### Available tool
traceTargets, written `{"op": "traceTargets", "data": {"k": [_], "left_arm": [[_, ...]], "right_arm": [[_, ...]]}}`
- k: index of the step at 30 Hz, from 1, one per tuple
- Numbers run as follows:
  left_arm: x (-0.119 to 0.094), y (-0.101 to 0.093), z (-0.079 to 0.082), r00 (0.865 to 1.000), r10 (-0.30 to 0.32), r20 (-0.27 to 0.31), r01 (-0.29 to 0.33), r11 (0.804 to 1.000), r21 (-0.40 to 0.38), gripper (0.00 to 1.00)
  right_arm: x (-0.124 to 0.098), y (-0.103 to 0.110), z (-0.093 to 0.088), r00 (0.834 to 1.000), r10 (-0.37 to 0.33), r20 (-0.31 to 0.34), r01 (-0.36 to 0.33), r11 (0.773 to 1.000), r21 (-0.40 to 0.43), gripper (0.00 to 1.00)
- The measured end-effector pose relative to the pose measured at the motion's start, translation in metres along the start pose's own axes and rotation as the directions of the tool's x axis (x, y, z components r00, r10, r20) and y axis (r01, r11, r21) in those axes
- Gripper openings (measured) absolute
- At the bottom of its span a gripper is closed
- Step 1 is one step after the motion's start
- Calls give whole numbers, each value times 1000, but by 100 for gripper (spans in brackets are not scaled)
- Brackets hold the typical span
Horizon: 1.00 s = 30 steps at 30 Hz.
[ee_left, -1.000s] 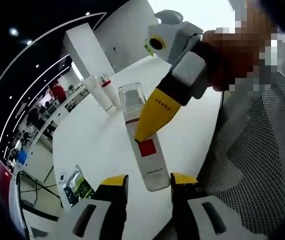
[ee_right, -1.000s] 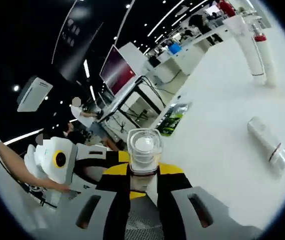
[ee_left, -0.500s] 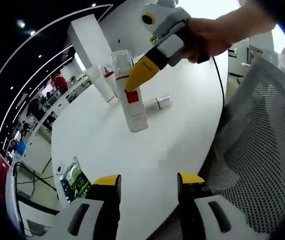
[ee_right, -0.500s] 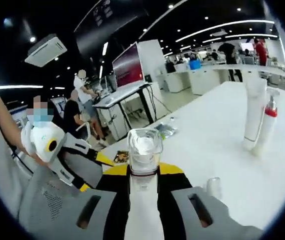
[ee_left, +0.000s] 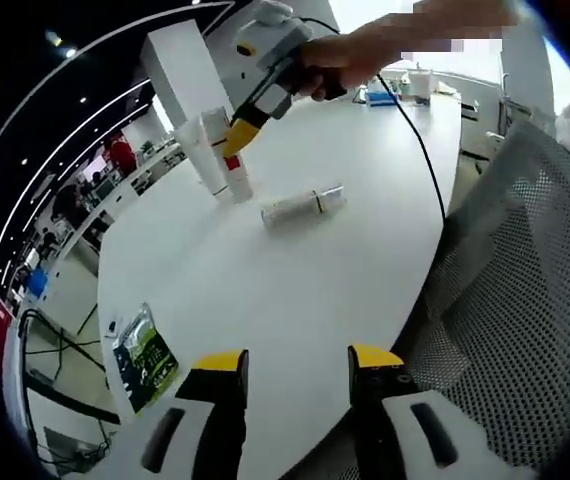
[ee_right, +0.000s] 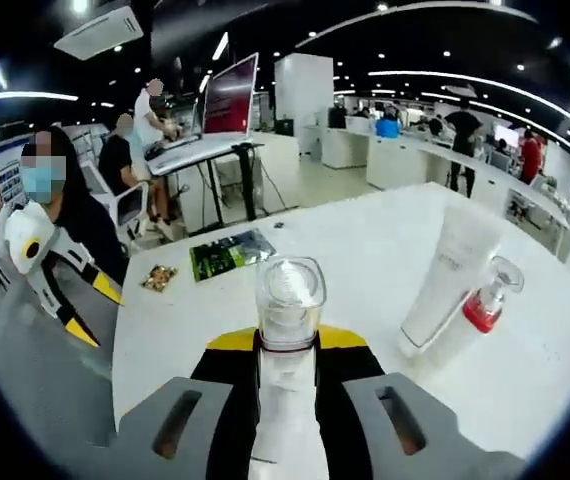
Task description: Arrange the skincare products in the storage area until every visible bottle or jar stands upright without overlapping.
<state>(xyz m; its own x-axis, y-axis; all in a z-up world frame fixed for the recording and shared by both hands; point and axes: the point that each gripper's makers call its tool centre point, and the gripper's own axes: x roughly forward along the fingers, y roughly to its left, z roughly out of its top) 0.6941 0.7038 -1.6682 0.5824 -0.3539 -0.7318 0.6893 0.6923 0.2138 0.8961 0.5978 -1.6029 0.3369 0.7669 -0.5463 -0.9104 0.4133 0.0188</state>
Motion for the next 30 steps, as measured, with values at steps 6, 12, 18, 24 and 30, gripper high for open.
{"op": "traceTargets", "data": {"k": [6,12,18,24,30], "left_arm": [[2,-5,-5,1000,-21,-14,21,1000,-7,35],[3,-16,0,997,-79,20,80,996,-28,35],[4,-14,-6,997,-72,-2,72,997,-39,36],[4,-16,-7,996,-83,-8,83,995,-51,35],[4,-20,-13,995,-94,-23,93,995,-48,33]], "right_arm": [[9,-35,-18,998,-30,-55,30,999,15,17],[18,-56,-26,995,-33,-98,34,999,4,17],[31,-67,-28,994,-23,-103,21,1000,-17,17],[39,-73,-36,993,-33,-118,30,999,-26,17],[42,-74,-35,995,-25,-94,21,999,-50,17]]}}
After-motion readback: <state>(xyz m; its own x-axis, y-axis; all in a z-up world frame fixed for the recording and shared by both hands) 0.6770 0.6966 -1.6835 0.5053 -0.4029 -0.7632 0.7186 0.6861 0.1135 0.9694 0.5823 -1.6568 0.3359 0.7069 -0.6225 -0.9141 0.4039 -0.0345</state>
